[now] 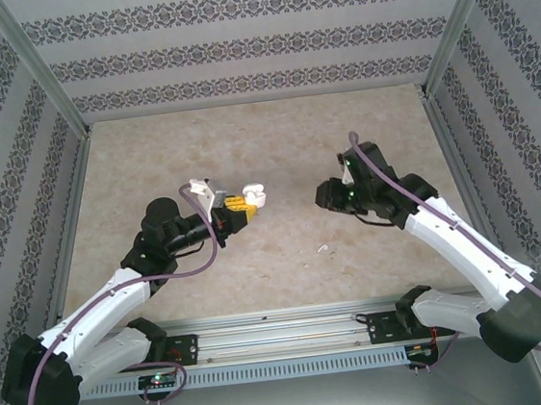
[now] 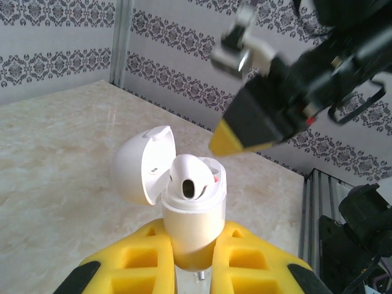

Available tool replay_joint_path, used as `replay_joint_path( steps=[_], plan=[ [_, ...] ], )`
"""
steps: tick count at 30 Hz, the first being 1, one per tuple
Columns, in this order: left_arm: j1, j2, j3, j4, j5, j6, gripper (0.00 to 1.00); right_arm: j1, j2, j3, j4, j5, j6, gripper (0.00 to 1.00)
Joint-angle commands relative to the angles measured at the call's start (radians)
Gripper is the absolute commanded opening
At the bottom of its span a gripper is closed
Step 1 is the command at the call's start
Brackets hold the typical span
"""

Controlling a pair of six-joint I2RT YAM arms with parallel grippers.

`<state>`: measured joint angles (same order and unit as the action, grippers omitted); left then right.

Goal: Insert the wireless bluetooth earbuds into the charging case

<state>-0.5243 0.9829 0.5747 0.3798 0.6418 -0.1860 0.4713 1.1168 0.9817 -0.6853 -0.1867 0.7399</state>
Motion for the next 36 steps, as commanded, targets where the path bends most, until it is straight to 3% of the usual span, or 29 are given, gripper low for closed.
replay_joint_path(
  steps=[1,6,14,36],
  plan=[
    [-0.01,-0.019,-0.021,-0.018,-0.011,0.028,0.0,-0.026,-0.037,-0.109,-0.016,-0.049,0.111,0.4],
    [-0.01,-0.003,-0.03,-0.001,-0.008,0.02,0.0,-0.028,-0.036,-0.268,0.074,-0.089,0.174,0.41],
    [-0.01,0.005,-0.035,0.006,-0.01,0.017,0.0,-0.022,0.052,-0.364,0.193,-0.109,0.192,0.36],
    [-0.01,-0.001,-0.042,-0.026,-0.025,0.033,0.0,0.012,0.306,-0.306,0.312,-0.12,0.165,0.31]
  ],
)
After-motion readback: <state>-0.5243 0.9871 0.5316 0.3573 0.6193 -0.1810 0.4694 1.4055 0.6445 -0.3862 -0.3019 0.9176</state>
